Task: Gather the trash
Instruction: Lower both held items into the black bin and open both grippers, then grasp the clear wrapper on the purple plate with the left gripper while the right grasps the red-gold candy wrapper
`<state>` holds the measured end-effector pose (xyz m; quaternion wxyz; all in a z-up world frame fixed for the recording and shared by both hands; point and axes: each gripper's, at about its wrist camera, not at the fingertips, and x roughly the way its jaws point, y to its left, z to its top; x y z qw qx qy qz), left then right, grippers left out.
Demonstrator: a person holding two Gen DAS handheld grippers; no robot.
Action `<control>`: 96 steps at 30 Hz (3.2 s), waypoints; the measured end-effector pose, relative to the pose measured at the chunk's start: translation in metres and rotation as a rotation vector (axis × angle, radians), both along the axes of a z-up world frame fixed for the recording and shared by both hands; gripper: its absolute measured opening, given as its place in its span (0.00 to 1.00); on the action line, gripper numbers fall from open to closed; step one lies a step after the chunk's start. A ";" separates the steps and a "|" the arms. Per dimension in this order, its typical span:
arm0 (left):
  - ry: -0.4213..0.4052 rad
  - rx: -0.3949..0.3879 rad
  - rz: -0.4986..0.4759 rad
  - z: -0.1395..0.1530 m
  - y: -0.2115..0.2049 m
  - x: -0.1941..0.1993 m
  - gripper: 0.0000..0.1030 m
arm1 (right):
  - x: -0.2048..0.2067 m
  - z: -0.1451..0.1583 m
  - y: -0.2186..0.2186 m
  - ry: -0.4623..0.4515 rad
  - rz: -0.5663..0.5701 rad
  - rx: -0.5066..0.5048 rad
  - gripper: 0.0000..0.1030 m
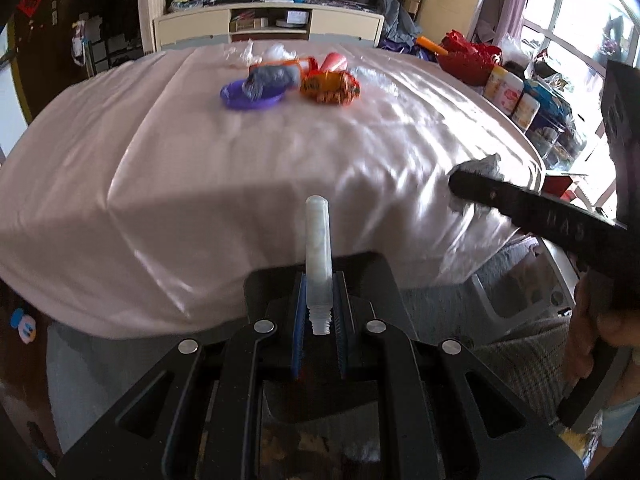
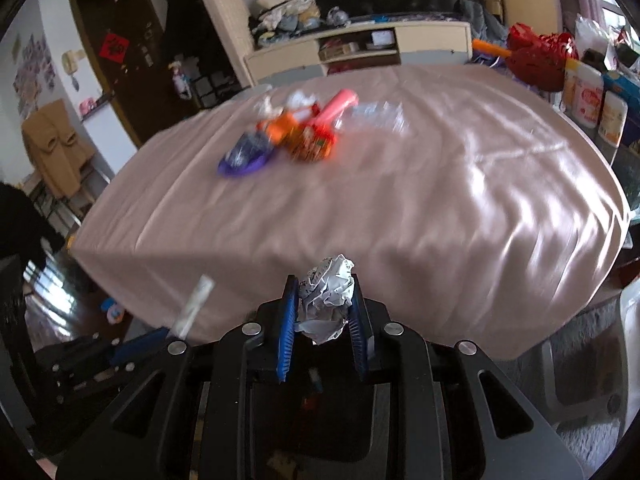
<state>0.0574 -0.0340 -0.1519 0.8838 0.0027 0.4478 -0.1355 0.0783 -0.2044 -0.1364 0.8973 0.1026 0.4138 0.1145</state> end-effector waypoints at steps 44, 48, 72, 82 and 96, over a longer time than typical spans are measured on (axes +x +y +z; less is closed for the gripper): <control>0.171 -0.018 0.063 -0.064 0.025 -0.021 0.86 | -0.025 -0.065 0.000 0.170 -0.094 0.032 0.80; 0.143 -0.013 0.087 -0.049 0.030 -0.017 0.91 | -0.024 -0.046 -0.004 0.111 -0.102 0.036 0.82; -0.067 0.066 0.136 0.021 0.043 0.064 0.92 | 0.069 0.025 -0.016 -0.076 -0.089 -0.030 0.81; -0.063 0.063 0.131 0.035 0.047 0.115 0.89 | 0.145 0.020 0.016 -0.047 -0.008 -0.028 0.67; -0.060 0.070 0.092 0.044 0.040 0.166 0.74 | 0.191 -0.011 0.032 0.030 0.051 0.003 0.48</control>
